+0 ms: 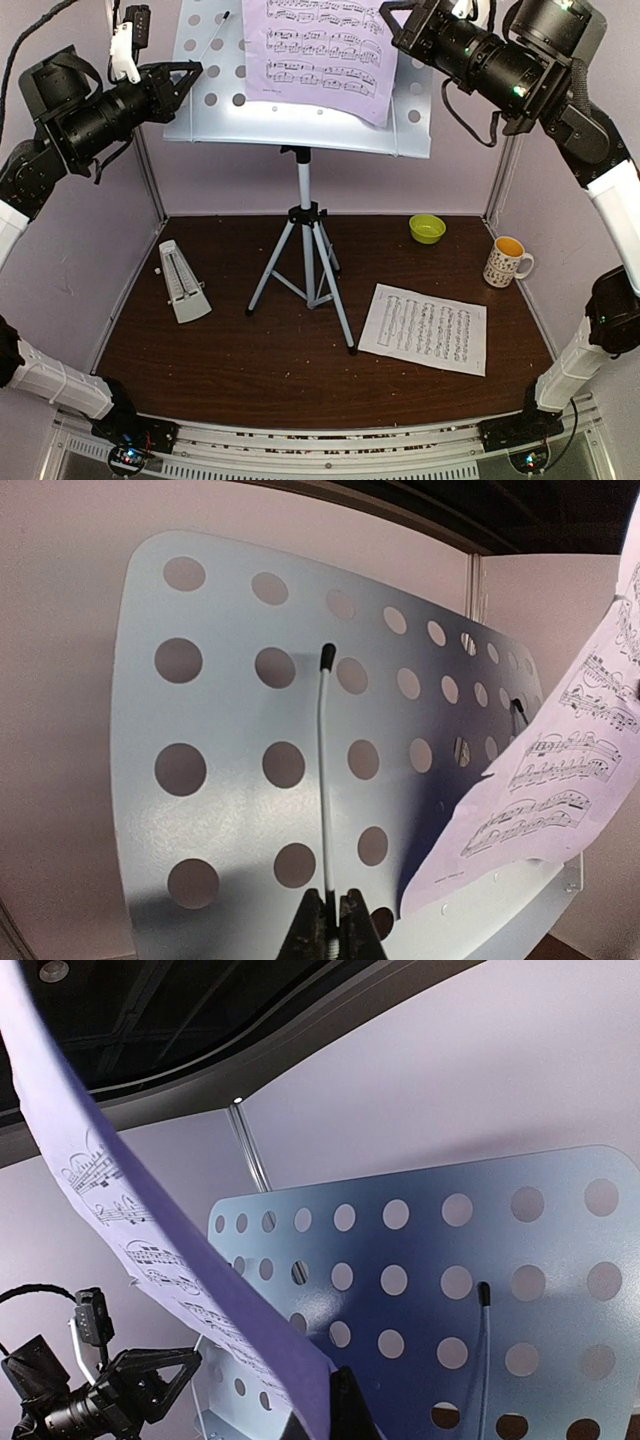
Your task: Set up the instrument practice props
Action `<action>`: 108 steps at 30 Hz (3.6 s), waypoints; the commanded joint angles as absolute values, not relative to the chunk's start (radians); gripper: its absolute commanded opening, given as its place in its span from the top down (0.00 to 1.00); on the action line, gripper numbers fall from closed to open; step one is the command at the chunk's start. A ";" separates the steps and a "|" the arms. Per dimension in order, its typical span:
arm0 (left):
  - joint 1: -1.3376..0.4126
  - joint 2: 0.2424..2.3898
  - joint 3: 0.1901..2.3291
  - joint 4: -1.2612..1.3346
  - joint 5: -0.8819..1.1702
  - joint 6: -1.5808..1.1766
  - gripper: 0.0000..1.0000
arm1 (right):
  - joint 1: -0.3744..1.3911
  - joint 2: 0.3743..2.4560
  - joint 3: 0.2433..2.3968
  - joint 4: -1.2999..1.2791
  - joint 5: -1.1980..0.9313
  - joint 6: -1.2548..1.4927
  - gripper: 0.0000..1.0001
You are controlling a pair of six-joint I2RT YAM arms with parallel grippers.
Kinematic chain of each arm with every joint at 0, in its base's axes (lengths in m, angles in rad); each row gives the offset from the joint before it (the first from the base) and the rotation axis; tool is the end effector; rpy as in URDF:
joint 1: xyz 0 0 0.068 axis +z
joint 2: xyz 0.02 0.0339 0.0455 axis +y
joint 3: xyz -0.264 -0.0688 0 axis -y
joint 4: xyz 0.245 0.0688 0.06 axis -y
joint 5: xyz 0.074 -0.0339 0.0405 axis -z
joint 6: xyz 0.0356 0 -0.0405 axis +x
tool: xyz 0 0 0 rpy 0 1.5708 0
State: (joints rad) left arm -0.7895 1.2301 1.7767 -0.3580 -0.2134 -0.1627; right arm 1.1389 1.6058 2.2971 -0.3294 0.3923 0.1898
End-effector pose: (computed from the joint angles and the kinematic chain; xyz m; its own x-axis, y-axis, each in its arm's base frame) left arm 0.1580 -0.1486 0.5613 0.0416 -0.2668 -0.9629 0.5616 0.8033 -0.1983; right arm 0.1294 0.2483 0.6176 0.0155 0.4500 -0.8929 -0.7051 0.6381 0.3094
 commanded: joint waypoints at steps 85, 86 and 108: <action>-0.810 1.114 1.513 0.089 -0.166 -0.041 0.86 | 1.146 1.884 2.358 0.031 0.325 -0.135 0.22; -0.810 1.114 1.512 0.090 -0.165 -0.042 0.83 | 1.147 1.884 2.358 0.031 0.329 -0.135 0.21; -0.821 1.010 1.470 -0.006 -0.203 0.084 0.35 | 1.155 1.675 2.171 0.022 0.190 -0.153 0.00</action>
